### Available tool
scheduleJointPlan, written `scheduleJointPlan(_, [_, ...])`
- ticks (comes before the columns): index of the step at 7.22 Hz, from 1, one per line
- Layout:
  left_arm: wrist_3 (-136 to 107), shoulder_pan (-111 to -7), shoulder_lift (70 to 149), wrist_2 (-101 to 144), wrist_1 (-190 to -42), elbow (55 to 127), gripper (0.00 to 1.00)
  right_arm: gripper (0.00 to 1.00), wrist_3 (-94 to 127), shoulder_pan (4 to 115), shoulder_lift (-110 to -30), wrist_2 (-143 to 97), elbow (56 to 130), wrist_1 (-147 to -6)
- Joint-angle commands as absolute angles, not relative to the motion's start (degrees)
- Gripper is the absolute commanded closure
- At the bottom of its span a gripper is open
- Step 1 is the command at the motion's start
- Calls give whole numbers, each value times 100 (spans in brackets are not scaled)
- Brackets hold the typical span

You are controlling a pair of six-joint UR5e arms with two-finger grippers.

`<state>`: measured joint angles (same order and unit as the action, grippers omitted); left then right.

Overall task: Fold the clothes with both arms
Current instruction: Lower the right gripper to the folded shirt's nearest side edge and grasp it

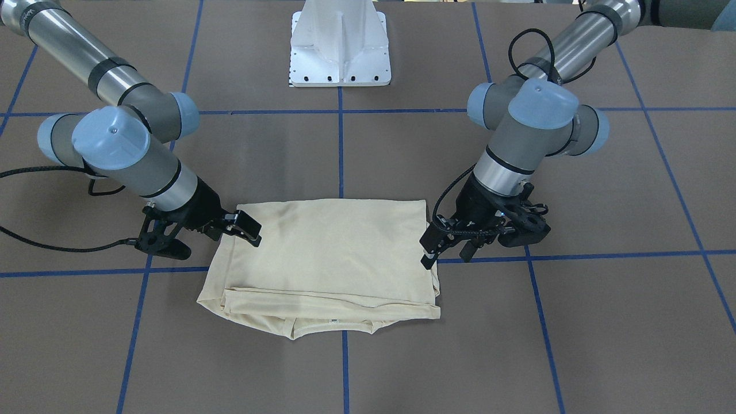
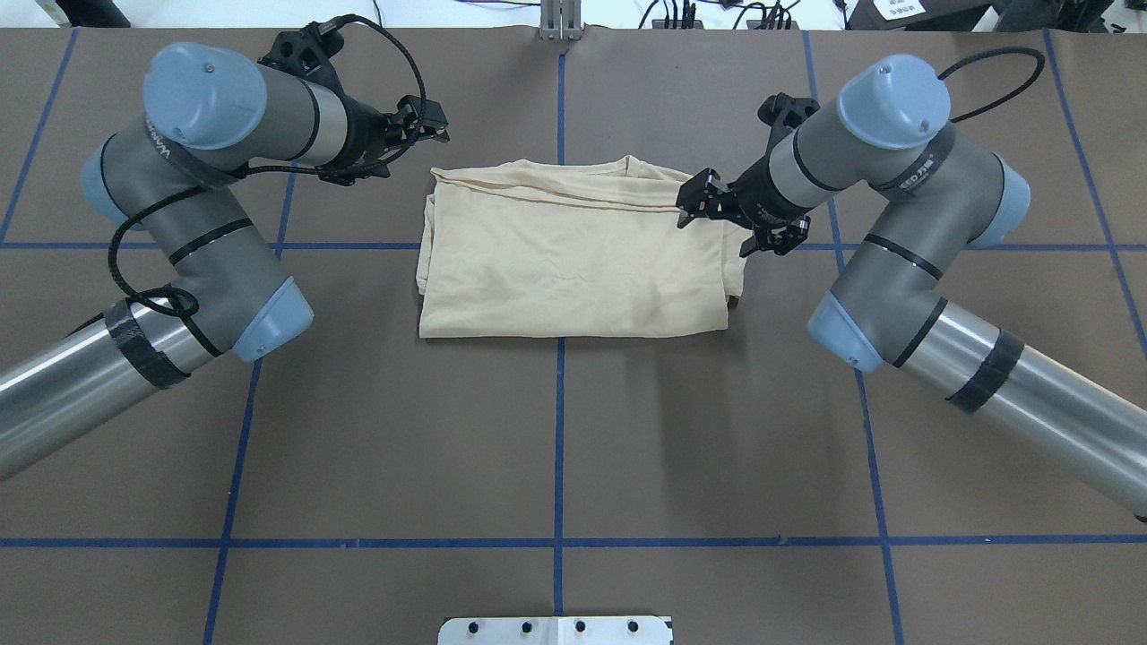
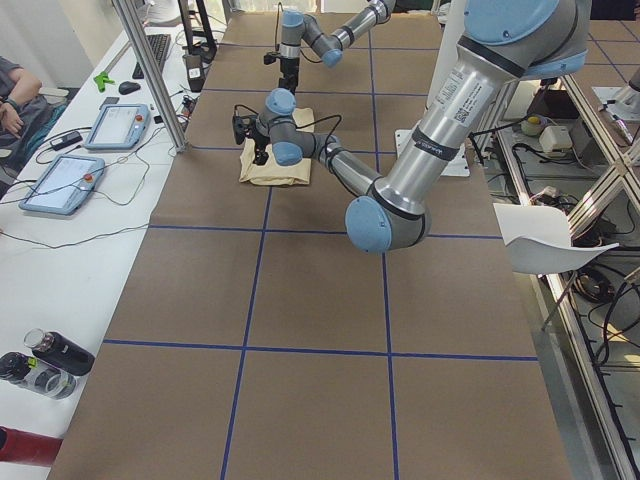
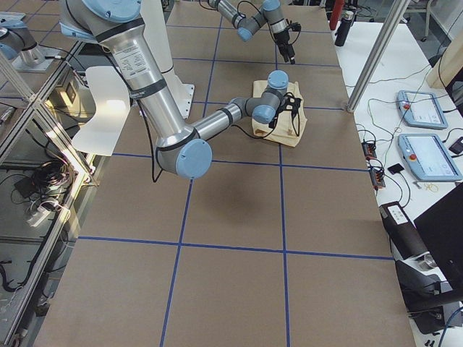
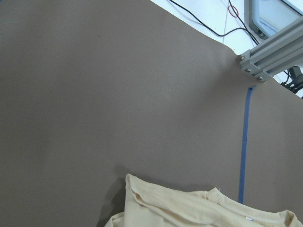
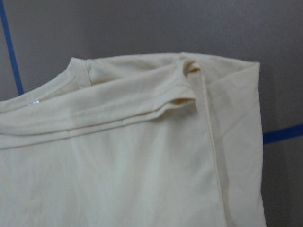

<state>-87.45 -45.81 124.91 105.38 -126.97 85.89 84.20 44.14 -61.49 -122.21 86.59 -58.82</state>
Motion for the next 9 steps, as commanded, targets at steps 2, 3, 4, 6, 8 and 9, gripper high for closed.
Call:
scheduleJointPlan(2, [-8754,-4553,12489,10529,-12340,8903,0,0,8657,3737,-6565,-11779,8939,-5889])
scheduleJointPlan(3, [-8754,-4553,12489,10529,-12340,8903,0,0,8657,3735,-6574,-11777,8930,-5897])
scheduleJointPlan(4, [-8754,-4553,12489,10529,-12340,8903,0,1,8657,3735,-6566,-11795,8921,-5897])
scheduleJointPlan(6, [-8754,-4535,12481,10521,-12340,8886,0,2,8666,3735,-6548,-11804,8903,-5906])
scheduleJointPlan(8, [-8754,-4535,12480,10521,-12340,8886,0,15,8666,3744,-6548,-11804,8930,-6063])
scheduleJointPlan(9, [-8754,-4535,12480,10521,-12340,8886,0,22,8666,3762,-6548,-11812,8938,-6082])
